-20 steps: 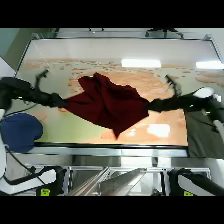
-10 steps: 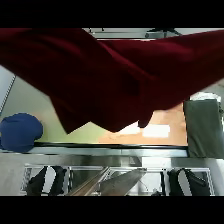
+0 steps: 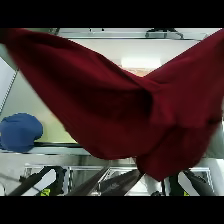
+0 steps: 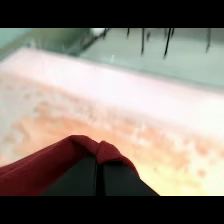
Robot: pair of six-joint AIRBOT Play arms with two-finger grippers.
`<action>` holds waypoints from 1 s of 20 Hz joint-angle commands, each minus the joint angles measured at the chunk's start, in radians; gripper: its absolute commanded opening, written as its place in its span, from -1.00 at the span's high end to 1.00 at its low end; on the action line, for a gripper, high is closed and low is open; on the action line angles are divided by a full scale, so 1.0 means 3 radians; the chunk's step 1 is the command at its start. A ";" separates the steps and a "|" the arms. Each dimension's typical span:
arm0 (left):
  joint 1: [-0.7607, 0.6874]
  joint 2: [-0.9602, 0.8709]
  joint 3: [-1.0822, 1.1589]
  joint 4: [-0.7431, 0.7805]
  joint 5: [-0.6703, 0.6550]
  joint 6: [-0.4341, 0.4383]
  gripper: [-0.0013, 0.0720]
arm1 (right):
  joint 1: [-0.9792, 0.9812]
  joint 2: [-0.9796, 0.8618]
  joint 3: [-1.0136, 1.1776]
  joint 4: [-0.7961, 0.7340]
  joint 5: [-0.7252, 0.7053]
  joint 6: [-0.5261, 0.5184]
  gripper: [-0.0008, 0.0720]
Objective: Fold the shirts.
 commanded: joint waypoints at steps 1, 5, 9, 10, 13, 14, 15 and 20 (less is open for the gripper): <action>-0.0504 -0.0964 0.0025 0.0591 0.0159 -0.0146 0.93 | 0.0239 -0.0679 -0.0548 -0.0237 -0.0149 -0.0032 0.93; -0.0532 -0.2101 0.0029 0.0587 0.0228 -0.0196 0.93 | 0.0256 -0.1615 -0.0820 -0.0228 -0.0413 -0.0033 0.92; -0.0481 -0.2786 0.0036 0.0579 -0.0224 -0.0216 0.93 | 0.0252 -0.2457 -0.0811 0.0360 -0.0680 -0.0174 0.92; -0.0473 -0.2886 0.0076 0.0580 -0.0303 -0.0226 0.93 | 0.0249 -0.2609 -0.0767 0.0535 -0.0703 -0.0252 0.93; -0.0402 -0.3073 0.0367 0.0582 -0.0202 -0.0263 0.93 | 0.0186 -0.2931 -0.0467 0.0608 -0.0638 -0.0231 0.93; -0.0388 -0.3089 0.0455 0.0585 -0.0104 -0.0273 0.93 | 0.0151 -0.2945 -0.0398 0.0594 -0.0615 -0.0233 0.93; -0.0356 -0.3073 0.0483 0.0591 -0.0038 -0.0275 0.93 | 0.0093 -0.2937 -0.0333 0.0568 -0.0596 -0.0233 0.92; -0.0273 -0.2903 0.0104 0.0587 0.0038 -0.0275 0.93 | -0.0216 -0.2941 -0.0168 0.0455 -0.0207 -0.0231 0.93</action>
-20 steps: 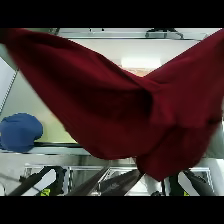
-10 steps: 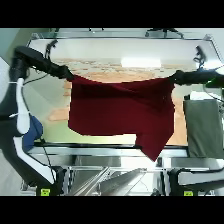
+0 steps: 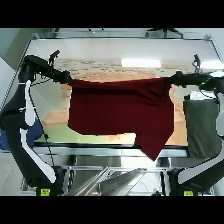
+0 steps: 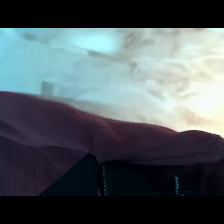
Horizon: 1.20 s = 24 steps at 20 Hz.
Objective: Fold the shirts.
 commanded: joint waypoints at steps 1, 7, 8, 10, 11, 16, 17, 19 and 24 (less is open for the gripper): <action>0.0041 0.0037 -0.0196 0.0001 0.0130 -0.0006 0.93 | -0.0125 -0.0043 0.0078 -0.0301 0.0317 -0.0001 0.93; -0.0046 0.0037 -0.0303 0.0005 0.0036 -0.0006 0.93 | -0.0057 -0.0047 0.0015 -0.1179 0.0385 0.0155 0.93; -0.0064 0.0036 -0.0303 0.0034 -0.0008 -0.0006 0.92 | -0.0027 -0.0065 0.0010 -0.1180 0.0375 0.0136 0.93; -0.0122 0.0036 -0.0303 0.0248 -0.0050 -0.0046 0.93 | 0.0032 -0.0111 0.0005 -0.1212 0.0303 0.0131 0.93; -0.0153 0.0036 -0.0303 0.0381 -0.0045 -0.0072 0.93 | 0.0060 -0.0135 -0.0001 -0.1236 0.0257 0.0132 0.93; -0.0268 0.0037 -0.0303 0.0694 0.0024 -0.0078 0.93 | 0.0168 -0.0172 -0.0003 -0.1294 0.0092 0.0132 0.93; -0.0270 0.0037 -0.0303 0.0693 0.0028 -0.0076 0.93 | 0.0174 -0.0172 -0.0003 -0.1294 0.0080 0.0132 0.92; -0.0270 0.0037 -0.0301 0.0678 0.0114 -0.0076 0.92 | 0.0184 -0.0167 -0.0003 -0.1289 0.0102 0.0136 0.92; -0.0268 0.0037 -0.0296 0.0518 0.0301 -0.0177 -0.93 | 0.0178 -0.0011 0.0000 -0.1364 0.0216 0.0596 0.22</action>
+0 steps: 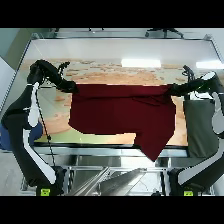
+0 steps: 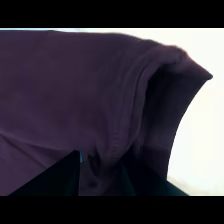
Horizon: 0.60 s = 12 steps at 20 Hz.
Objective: Fold the shirts.
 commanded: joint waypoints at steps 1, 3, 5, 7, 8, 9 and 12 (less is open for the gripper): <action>0.0003 0.0003 0.0039 -0.0027 0.0231 -0.0158 -0.93 | -0.0005 0.0177 0.0001 -0.0183 0.0094 0.0421 0.22; 0.0047 0.0005 0.0197 0.0223 0.0525 -0.0431 -0.93 | -0.0011 0.0429 0.0001 -0.0596 0.0195 0.0627 0.26; 0.0130 0.0191 0.0079 0.0289 0.0589 -0.0613 -0.93 | -0.0010 0.0722 -0.0029 -0.0947 0.0427 0.0711 0.36; 0.0186 0.0524 -0.0412 0.0292 0.0582 -0.0600 -0.93 | -0.0031 0.1025 -0.0284 -0.1011 0.0571 0.0685 0.36; 0.0198 0.0744 -0.0790 0.0292 0.0520 -0.0534 -0.93 | -0.0061 0.1209 -0.0520 -0.1019 0.0581 0.0668 0.36; 0.0226 0.0949 -0.1170 0.0290 0.0408 -0.0462 -0.93 | -0.0114 0.1395 -0.0785 -0.1022 0.0566 0.0645 0.36; 0.0231 0.1434 -0.2267 0.0287 0.0029 -0.0228 -0.93 | -0.0379 0.1873 -0.1489 -0.0959 0.0453 0.0623 0.36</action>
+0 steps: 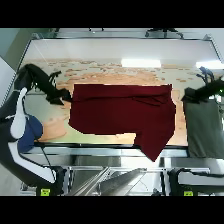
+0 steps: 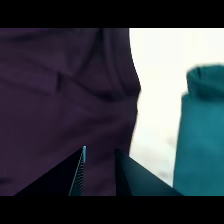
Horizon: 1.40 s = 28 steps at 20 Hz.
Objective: Fold the shirts.
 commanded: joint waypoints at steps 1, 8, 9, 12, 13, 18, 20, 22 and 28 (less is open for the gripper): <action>0.0027 0.0534 -0.1186 0.0017 -0.0417 0.0249 -0.93 | -0.0284 0.0561 -0.0740 0.0061 -0.0032 0.0010 0.36; 0.0027 0.0746 -0.1958 -0.0685 -0.1030 0.0999 -0.93 | -0.0484 0.1188 -0.1588 0.0547 0.0081 0.0093 0.36; 0.0027 0.0746 -0.1963 -0.0830 -0.1052 0.1106 -0.93 | -0.0481 0.1242 -0.1713 0.0598 0.0081 0.0057 0.36; 0.0028 0.0748 -0.1857 -0.0942 -0.0788 0.1143 -0.92 | -0.0482 0.1396 -0.2111 0.0651 0.0083 0.0037 0.36; 0.0028 0.0748 -0.1808 -0.0968 -0.0613 0.1142 -0.92 | -0.0482 0.1452 -0.2227 0.0656 0.0071 0.0042 0.36; 0.0027 0.0846 -0.1733 -0.1279 -0.0094 0.1102 -0.46 | -0.0482 0.1659 -0.2544 0.0652 0.0014 0.0149 0.36; 0.0034 0.0965 -0.1872 -0.1207 -0.0200 0.1102 -0.46 | -0.0482 0.1661 -0.2715 0.0654 -0.0058 0.0150 0.36; 0.0034 0.1061 -0.2028 -0.0952 -0.0440 0.1077 -0.46 | -0.0482 0.1662 -0.2845 0.0654 -0.0145 0.0148 0.36; 0.0186 0.1073 -0.2012 -0.0687 -0.0280 0.0951 -0.46 | -0.0483 0.1752 -0.2865 0.0654 -0.0145 0.0149 0.36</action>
